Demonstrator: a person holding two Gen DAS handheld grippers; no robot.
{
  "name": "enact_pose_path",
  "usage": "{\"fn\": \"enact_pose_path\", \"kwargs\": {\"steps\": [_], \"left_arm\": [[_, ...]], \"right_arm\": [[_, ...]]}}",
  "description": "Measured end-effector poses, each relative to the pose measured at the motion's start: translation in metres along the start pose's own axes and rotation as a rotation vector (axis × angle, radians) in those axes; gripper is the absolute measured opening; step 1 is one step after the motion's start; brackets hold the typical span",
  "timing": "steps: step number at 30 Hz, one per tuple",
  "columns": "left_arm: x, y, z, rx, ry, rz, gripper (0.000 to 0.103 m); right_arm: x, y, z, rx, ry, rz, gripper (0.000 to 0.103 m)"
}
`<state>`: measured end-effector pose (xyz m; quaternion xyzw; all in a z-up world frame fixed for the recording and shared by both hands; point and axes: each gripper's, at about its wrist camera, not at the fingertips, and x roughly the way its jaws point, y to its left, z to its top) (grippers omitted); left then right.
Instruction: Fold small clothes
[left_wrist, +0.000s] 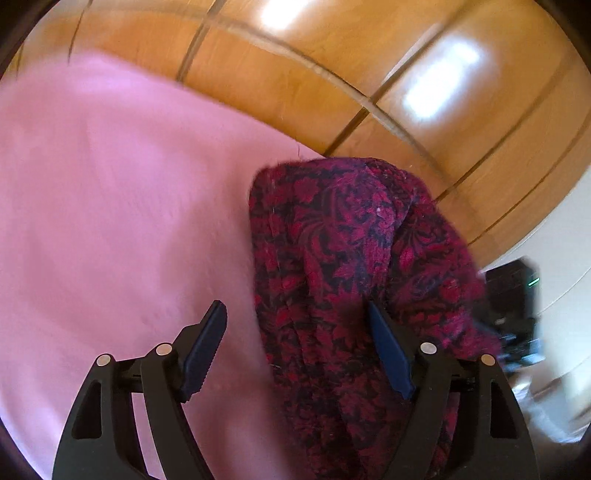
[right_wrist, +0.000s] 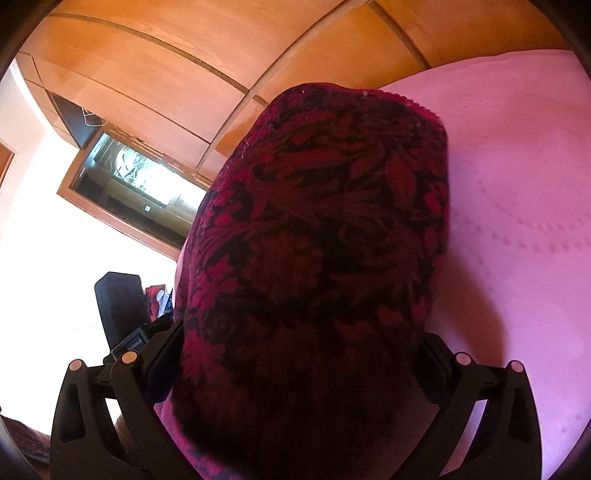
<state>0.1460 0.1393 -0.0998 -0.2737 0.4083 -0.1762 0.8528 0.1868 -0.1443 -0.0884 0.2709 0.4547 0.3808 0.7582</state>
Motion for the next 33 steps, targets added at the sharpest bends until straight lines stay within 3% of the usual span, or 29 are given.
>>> {"fn": "enact_pose_path", "kwargs": {"steps": [1, 3, 7, 10, 15, 19, 23, 25, 28, 30, 33], "left_arm": [[0.002, 0.009, -0.002, -0.054, 0.008, -0.084, 0.069], [0.002, 0.008, -0.007, -0.077, 0.001, -0.171, 0.065], [0.003, -0.017, -0.010, -0.044, -0.017, -0.236, 0.064], [0.011, -0.045, -0.003, 0.004, -0.003, -0.289, 0.064], [0.061, -0.126, 0.013, 0.130, 0.086, -0.379, 0.064], [0.121, -0.202, 0.019, 0.232, 0.180, -0.414, 0.064], [0.180, -0.264, 0.010, 0.352, 0.275, -0.340, 0.063], [0.213, -0.291, -0.005, 0.454, 0.329, -0.223, 0.062], [0.230, -0.311, -0.024, 0.603, 0.300, -0.121, 0.063], [0.226, -0.314, -0.029, 0.636, 0.267, -0.091, 0.063], [0.219, -0.316, -0.027, 0.635, 0.236, -0.060, 0.063]], "right_arm": [[0.001, 0.002, 0.001, -0.004, -0.002, 0.000, 0.101], [-0.001, 0.006, 0.000, -0.010, -0.009, 0.000, 0.095], [-0.028, 0.020, -0.010, -0.027, -0.046, 0.011, 0.082], [-0.060, 0.026, -0.020, -0.025, -0.111, 0.017, 0.081], [-0.137, 0.015, -0.028, -0.008, -0.262, -0.050, 0.081], [-0.201, -0.012, -0.035, 0.028, -0.366, -0.142, 0.081], [-0.248, -0.054, -0.049, 0.116, -0.442, -0.255, 0.082], [-0.260, -0.084, -0.060, 0.179, -0.442, -0.339, 0.082], [-0.258, -0.118, -0.081, 0.273, -0.432, -0.387, 0.086], [-0.261, -0.119, -0.091, 0.281, -0.473, -0.395, 0.095], [-0.266, -0.098, -0.091, 0.254, -0.477, -0.485, 0.096]]}}
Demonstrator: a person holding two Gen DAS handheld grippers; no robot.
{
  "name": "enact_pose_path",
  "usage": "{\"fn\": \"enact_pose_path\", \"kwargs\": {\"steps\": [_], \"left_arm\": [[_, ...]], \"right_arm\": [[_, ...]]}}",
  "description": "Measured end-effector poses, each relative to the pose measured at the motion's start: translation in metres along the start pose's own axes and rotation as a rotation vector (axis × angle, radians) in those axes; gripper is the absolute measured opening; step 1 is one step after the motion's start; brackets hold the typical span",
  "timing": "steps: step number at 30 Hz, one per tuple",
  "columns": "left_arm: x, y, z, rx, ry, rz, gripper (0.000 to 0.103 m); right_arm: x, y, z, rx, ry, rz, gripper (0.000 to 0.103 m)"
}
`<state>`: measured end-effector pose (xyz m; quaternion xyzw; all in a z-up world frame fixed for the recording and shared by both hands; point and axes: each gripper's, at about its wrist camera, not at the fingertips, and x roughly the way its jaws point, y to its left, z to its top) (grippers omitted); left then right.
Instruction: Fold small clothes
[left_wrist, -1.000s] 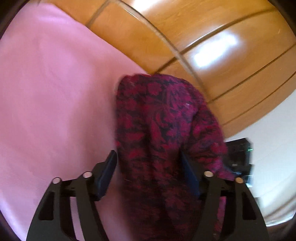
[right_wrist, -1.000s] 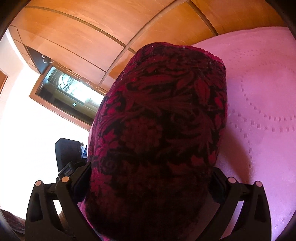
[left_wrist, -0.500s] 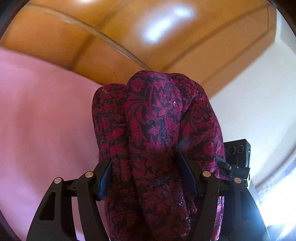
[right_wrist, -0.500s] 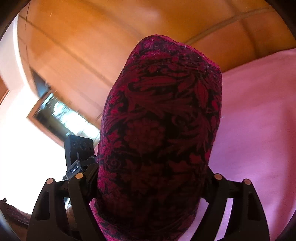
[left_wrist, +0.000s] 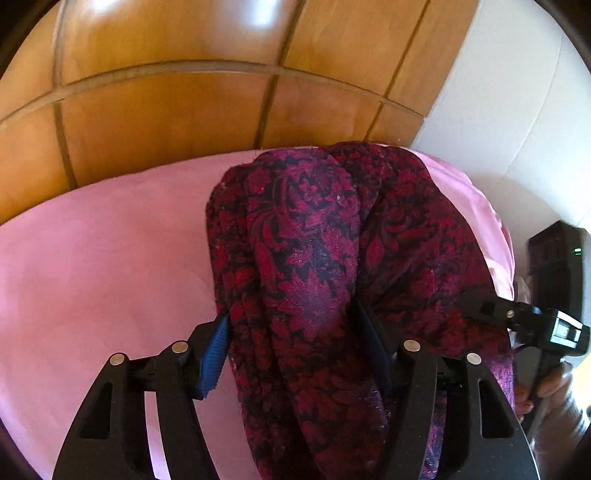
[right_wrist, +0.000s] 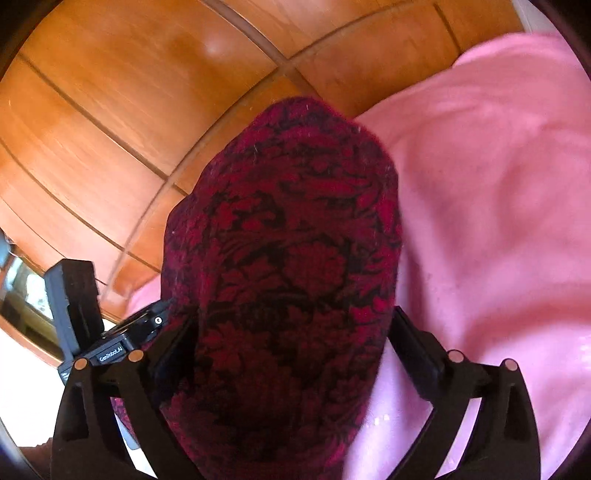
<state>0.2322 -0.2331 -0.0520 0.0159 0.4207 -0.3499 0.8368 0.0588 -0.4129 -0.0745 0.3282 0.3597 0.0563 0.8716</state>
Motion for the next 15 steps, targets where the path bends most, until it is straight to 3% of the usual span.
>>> {"fn": "enact_pose_path", "kwargs": {"steps": [3, 8, 11, 15], "left_arm": [[-0.015, -0.002, -0.006, 0.009, -0.041, 0.064, 0.061], [-0.022, 0.003, -0.009, 0.016, -0.071, 0.165, 0.060], [-0.015, 0.003, -0.005, 0.019, -0.059, 0.200, 0.060], [-0.009, 0.009, -0.002, 0.032, -0.051, 0.270, 0.060]], "right_arm": [[-0.029, 0.038, 0.007, -0.136, -0.105, -0.136, 0.094], [-0.047, 0.091, 0.014, -0.276, -0.183, -0.177, 0.071], [-0.017, 0.106, 0.014, -0.292, -0.128, -0.200, 0.064], [0.030, 0.108, 0.014, -0.303, -0.078, -0.320, 0.066]]}}
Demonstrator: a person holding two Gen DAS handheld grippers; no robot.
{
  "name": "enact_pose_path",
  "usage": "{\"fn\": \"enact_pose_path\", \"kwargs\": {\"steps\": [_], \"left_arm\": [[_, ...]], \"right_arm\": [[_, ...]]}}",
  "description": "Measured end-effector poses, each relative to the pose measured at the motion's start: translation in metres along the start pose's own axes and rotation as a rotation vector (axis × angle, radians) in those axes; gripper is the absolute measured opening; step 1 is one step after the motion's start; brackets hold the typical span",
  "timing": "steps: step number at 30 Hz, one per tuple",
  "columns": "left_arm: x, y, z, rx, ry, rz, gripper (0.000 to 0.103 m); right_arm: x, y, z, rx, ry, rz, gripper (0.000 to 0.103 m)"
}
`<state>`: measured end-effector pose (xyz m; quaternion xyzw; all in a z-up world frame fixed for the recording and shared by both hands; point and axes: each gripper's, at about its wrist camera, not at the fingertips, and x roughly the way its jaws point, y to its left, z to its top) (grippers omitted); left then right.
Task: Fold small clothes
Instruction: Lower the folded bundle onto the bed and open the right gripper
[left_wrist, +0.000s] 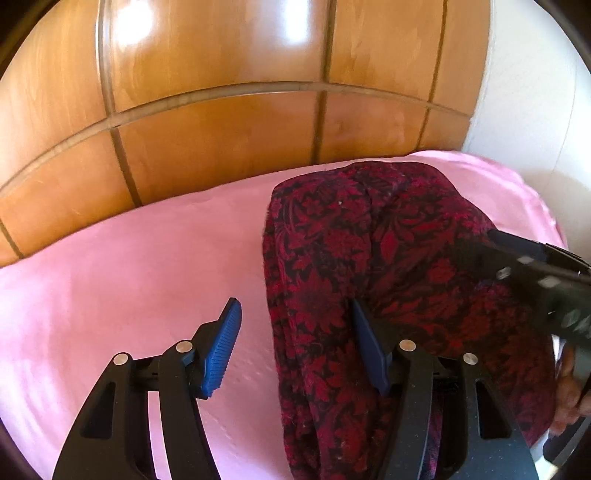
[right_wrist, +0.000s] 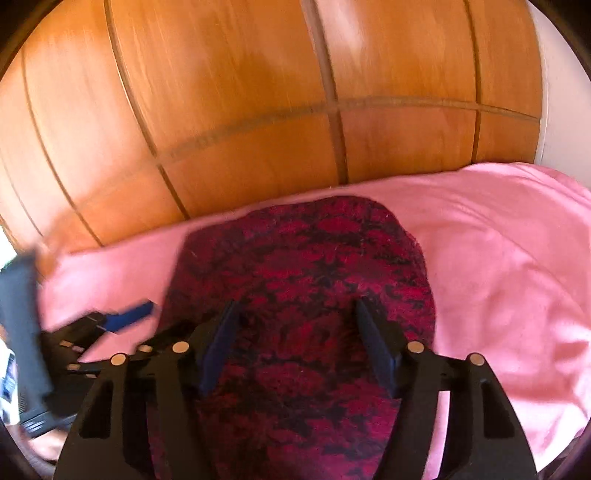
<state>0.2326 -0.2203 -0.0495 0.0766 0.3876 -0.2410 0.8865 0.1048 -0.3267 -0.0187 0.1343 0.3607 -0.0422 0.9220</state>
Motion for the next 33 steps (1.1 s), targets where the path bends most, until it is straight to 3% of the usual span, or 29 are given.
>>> {"fn": "enact_pose_path", "kwargs": {"steps": [4, 9, 10, 13, 15, 21, 33], "left_arm": [[0.000, 0.018, -0.013, -0.114, 0.017, -0.031, 0.060], [-0.008, 0.015, -0.026, -0.097, -0.007, -0.006, 0.060], [-0.007, 0.017, -0.022, -0.116, 0.005, -0.017, 0.062], [-0.017, 0.024, -0.017, -0.158, -0.002, -0.008, 0.079], [-0.024, 0.024, -0.019, -0.161, -0.020, 0.005, 0.086], [-0.049, 0.024, -0.028, -0.160, -0.057, 0.027, 0.087], [-0.088, 0.030, -0.050, -0.169, -0.137, 0.107, 0.090]], "right_arm": [[0.018, 0.028, -0.010, -0.103, -0.019, -0.134, 0.069], [0.011, 0.051, -0.028, -0.175, -0.061, -0.178, 0.069], [0.012, 0.052, -0.030, -0.172, -0.063, -0.185, 0.069], [0.010, 0.048, -0.023, -0.130, -0.057, -0.172, 0.073], [0.008, 0.045, -0.022, -0.101, -0.062, -0.161, 0.082], [-0.009, 0.043, -0.018, -0.060, -0.070, -0.198, 0.100], [-0.053, 0.048, -0.051, 0.033, -0.106, -0.222, 0.101]]}}
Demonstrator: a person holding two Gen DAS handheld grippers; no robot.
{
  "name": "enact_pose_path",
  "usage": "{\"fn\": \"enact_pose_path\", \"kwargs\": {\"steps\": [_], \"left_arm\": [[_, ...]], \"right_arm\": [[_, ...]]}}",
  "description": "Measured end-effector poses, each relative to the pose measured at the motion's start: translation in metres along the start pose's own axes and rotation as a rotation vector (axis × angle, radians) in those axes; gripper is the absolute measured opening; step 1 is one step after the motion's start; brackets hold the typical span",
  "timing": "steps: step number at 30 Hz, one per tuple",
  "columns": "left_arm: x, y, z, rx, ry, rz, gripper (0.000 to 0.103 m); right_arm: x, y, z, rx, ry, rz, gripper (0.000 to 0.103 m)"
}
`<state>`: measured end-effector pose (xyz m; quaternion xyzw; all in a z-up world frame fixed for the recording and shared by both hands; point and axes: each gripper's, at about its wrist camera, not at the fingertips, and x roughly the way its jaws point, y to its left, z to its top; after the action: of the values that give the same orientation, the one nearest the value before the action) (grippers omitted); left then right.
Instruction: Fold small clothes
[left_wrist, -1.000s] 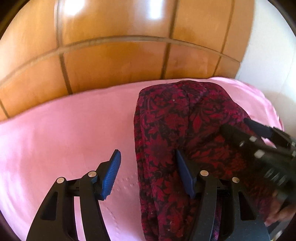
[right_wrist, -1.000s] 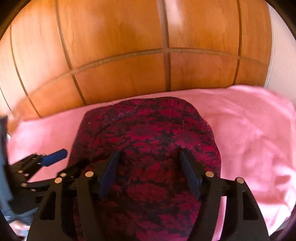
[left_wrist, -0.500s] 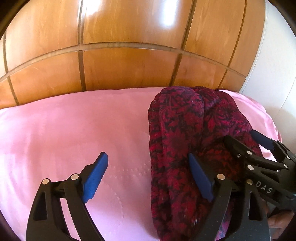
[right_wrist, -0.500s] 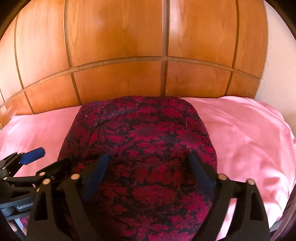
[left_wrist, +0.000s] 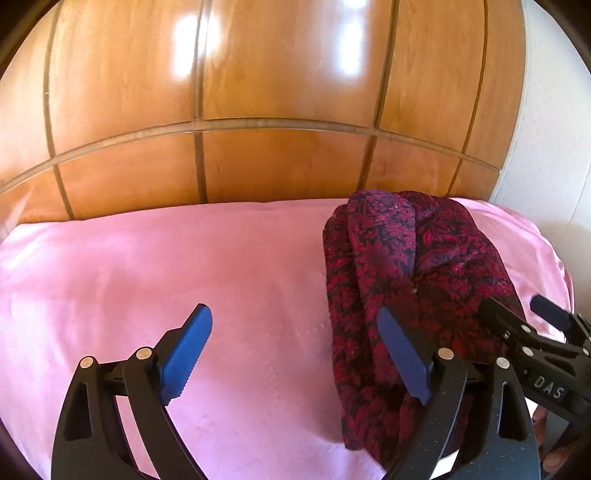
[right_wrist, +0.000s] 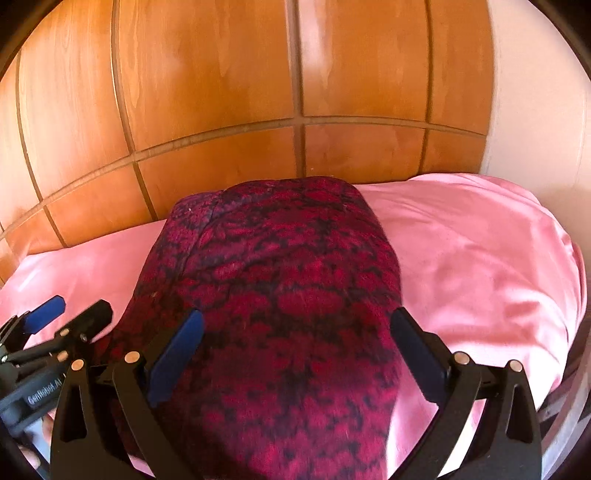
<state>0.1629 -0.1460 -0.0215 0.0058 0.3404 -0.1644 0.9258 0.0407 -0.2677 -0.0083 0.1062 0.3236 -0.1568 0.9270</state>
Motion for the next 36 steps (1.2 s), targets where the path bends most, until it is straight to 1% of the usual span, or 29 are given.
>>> {"fn": "enact_pose_path", "kwargs": {"steps": [3, 12, 13, 18, 24, 30, 33, 36], "left_arm": [[-0.011, 0.004, -0.005, -0.009, -0.020, 0.024, 0.090], [-0.036, 0.012, -0.023, -0.012, -0.041, 0.053, 0.090], [-0.040, 0.012, -0.025, -0.012, -0.044, 0.058, 0.093], [-0.051, 0.018, -0.032, -0.026, -0.055, 0.087, 0.098], [-0.059, 0.027, -0.038, -0.042, -0.057, 0.122, 0.099], [-0.064, 0.033, -0.041, -0.064, -0.056, 0.109, 0.099], [-0.066, 0.033, -0.040, -0.054, -0.065, 0.100, 0.099], [-0.067, 0.030, -0.039, -0.047, -0.064, 0.114, 0.099]], "right_arm": [[-0.011, -0.002, -0.008, 0.015, -0.011, -0.011, 0.101], [-0.044, -0.001, -0.026, 0.046, -0.084, -0.085, 0.101], [-0.048, 0.000, -0.028, 0.047, -0.094, -0.091, 0.101], [-0.056, 0.006, -0.032, 0.045, -0.107, -0.105, 0.101], [-0.058, 0.016, -0.041, 0.029, -0.084, -0.114, 0.101], [-0.060, 0.027, -0.047, -0.006, -0.074, -0.097, 0.101], [-0.062, 0.025, -0.044, 0.010, -0.076, -0.106, 0.101], [-0.061, 0.023, -0.040, 0.014, -0.074, -0.120, 0.101]]}}
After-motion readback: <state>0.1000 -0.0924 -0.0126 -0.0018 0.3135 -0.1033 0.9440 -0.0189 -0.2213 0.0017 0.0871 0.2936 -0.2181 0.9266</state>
